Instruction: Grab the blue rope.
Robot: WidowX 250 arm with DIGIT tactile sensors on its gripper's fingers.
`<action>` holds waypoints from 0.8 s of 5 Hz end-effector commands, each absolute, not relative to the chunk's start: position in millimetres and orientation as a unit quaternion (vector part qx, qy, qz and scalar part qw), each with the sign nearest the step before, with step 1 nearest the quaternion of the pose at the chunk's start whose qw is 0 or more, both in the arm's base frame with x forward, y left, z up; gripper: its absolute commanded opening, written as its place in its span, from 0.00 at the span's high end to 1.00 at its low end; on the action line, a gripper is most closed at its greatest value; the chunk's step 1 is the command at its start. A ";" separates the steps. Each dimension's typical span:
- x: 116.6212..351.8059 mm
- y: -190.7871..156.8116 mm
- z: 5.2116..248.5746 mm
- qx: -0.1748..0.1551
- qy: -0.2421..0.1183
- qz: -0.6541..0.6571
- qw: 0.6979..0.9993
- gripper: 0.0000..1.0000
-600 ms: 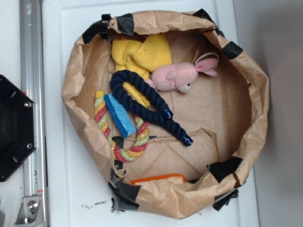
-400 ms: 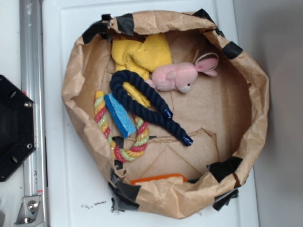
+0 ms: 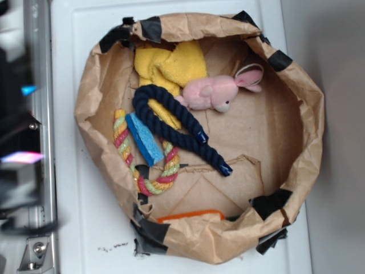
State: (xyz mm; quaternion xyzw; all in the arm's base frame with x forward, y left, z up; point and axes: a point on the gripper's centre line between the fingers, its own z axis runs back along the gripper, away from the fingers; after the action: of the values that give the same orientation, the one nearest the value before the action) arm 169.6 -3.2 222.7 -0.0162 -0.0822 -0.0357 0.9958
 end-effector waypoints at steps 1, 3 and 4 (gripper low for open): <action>252.7 7.2 170.4 -0.006 -0.109 -0.082 0.991 0.00; 275.0 -24.8 63.9 -0.013 0.002 -0.203 0.979 0.00; 259.7 -38.7 20.7 -0.056 0.069 -0.251 0.964 0.00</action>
State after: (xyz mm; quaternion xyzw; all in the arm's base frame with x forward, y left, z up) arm 267.4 -33.7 18.3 -0.0575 0.0803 -0.2456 0.9643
